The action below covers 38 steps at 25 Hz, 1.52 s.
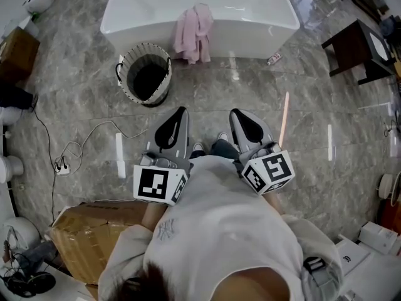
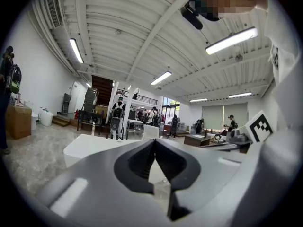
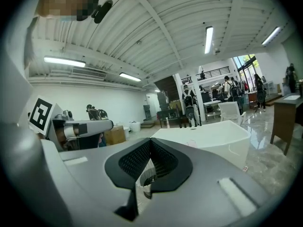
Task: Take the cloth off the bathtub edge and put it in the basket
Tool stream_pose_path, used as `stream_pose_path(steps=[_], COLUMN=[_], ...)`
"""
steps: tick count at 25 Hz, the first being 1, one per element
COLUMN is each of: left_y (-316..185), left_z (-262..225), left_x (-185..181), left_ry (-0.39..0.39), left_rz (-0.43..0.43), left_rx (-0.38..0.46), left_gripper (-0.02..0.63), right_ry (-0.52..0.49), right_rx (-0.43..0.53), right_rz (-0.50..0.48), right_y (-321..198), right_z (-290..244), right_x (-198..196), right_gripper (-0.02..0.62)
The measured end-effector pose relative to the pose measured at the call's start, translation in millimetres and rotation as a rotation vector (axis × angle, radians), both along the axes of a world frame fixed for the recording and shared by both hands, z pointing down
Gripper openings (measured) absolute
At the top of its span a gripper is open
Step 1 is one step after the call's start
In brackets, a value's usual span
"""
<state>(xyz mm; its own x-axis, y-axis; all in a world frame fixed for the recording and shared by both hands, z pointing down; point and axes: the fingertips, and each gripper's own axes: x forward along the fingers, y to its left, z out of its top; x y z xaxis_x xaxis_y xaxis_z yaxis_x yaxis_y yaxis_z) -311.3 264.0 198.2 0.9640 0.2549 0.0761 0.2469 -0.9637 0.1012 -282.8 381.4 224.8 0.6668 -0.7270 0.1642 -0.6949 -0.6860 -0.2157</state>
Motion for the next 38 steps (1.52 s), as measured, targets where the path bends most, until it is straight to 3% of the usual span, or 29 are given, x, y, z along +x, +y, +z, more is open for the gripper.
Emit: stream_pose_path(steps=[14, 21, 31, 38], left_y=[1, -13, 16, 32], left_z=[18, 29, 12, 9], left_x=[28, 67, 152, 186], left_ry=[-0.071, -0.103, -0.043, -0.018], left_rz=[0.017, -0.046, -0.075, -0.132], left_rx=[0.011, 0.009, 0.025, 0.027], left_gripper=[0.048, 0.048, 0.048, 0.048], right_ry=[-0.074, -0.11, -0.054, -0.05], right_rx=[-0.002, -0.004, 0.014, 0.027], right_rz=[0.044, 0.009, -0.028, -0.056], right_y=[14, 9, 35, 59], right_z=[19, 32, 16, 20], right_x=[29, 76, 168, 211], right_gripper=[0.0, 0.0, 0.0, 0.0])
